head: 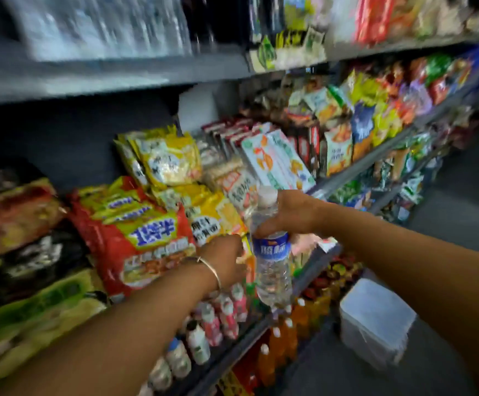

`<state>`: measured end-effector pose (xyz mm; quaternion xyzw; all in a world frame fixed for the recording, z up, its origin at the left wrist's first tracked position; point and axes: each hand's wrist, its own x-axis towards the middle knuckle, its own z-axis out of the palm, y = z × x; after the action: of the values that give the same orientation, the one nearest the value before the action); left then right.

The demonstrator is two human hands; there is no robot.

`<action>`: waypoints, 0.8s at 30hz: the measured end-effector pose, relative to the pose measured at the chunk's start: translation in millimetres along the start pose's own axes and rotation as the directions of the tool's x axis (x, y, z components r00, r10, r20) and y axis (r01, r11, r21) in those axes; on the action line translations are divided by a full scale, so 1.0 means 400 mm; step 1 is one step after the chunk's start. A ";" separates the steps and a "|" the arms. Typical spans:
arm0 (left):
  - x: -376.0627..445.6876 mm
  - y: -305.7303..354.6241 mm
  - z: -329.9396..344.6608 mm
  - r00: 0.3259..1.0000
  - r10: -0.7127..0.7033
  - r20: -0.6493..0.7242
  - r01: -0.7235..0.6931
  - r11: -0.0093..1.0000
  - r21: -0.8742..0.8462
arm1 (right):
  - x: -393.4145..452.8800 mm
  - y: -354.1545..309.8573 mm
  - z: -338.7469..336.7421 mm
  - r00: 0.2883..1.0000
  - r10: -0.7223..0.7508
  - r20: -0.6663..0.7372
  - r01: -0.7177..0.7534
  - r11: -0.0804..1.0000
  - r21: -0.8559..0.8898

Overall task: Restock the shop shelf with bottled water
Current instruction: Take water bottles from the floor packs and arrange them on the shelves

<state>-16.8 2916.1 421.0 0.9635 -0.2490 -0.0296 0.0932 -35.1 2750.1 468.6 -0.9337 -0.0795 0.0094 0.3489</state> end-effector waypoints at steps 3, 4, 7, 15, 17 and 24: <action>-0.042 0.023 -0.248 0.995 -0.012 -0.096 0.013 1.000 0.010 | -0.006 -0.188 -0.157 0.996 -0.070 -0.056 0.070 0.997 0.011; -0.060 0.031 -0.324 0.991 -0.010 -0.134 0.014 1.000 0.025 | -0.007 -0.247 -0.203 0.993 -0.097 -0.070 0.098 0.995 0.011; -0.111 0.043 -0.527 0.975 -0.004 -0.220 0.015 0.999 0.048 | 0.004 -0.406 -0.323 0.978 -0.158 -0.133 0.163 0.986 0.023; -0.164 -0.022 -0.858 0.911 -0.095 -0.401 0.051 0.991 -0.120 | 0.076 -0.709 -0.509 0.926 -0.282 -0.252 0.304 0.951 0.053; -0.166 -0.045 -0.899 0.895 -0.125 -0.427 0.056 0.984 -0.171 | 0.110 -0.761 -0.522 0.913 -0.303 -0.273 0.334 0.940 0.071; -0.137 -0.164 -0.959 0.840 -0.269 -0.472 0.159 0.953 -0.259 | 0.252 -0.877 -0.510 0.884 -0.387 -0.262 0.417 0.906 0.068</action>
<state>6.0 3062.4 785.3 0.9443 -0.1020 0.1855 0.2519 29.4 2894.2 855.9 -0.8677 -0.2277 -0.1724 0.4069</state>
